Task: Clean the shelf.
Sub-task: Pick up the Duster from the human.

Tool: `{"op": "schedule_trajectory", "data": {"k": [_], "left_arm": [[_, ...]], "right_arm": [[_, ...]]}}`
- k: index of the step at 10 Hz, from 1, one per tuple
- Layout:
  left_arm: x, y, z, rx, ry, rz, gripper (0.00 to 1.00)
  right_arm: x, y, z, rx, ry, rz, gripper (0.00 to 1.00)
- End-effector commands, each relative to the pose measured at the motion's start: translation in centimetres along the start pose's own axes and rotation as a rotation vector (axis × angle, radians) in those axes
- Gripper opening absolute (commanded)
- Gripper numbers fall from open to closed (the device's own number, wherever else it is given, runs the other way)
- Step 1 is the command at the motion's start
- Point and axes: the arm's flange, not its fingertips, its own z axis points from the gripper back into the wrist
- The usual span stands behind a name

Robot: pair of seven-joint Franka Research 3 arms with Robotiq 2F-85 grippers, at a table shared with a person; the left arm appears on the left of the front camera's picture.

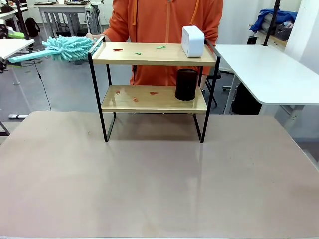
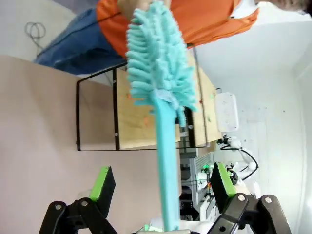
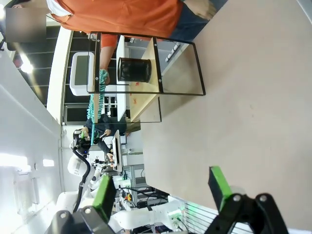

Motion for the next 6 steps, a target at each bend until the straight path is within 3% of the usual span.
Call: {"op": "schedule_trajectory", "data": {"k": [1,6], "left_arm": [[1.2,0.2,-1.5,0.018,0.088,0.079,1.0],[2.6,0.8,-4.4,-0.101,0.228,0.274,1.0]], "right_arm": [[0.2,0.1,-0.2,0.022,-0.012,0.027,1.0],[0.2,0.1,-0.2,0.022,-0.012,0.027,1.0]]}}
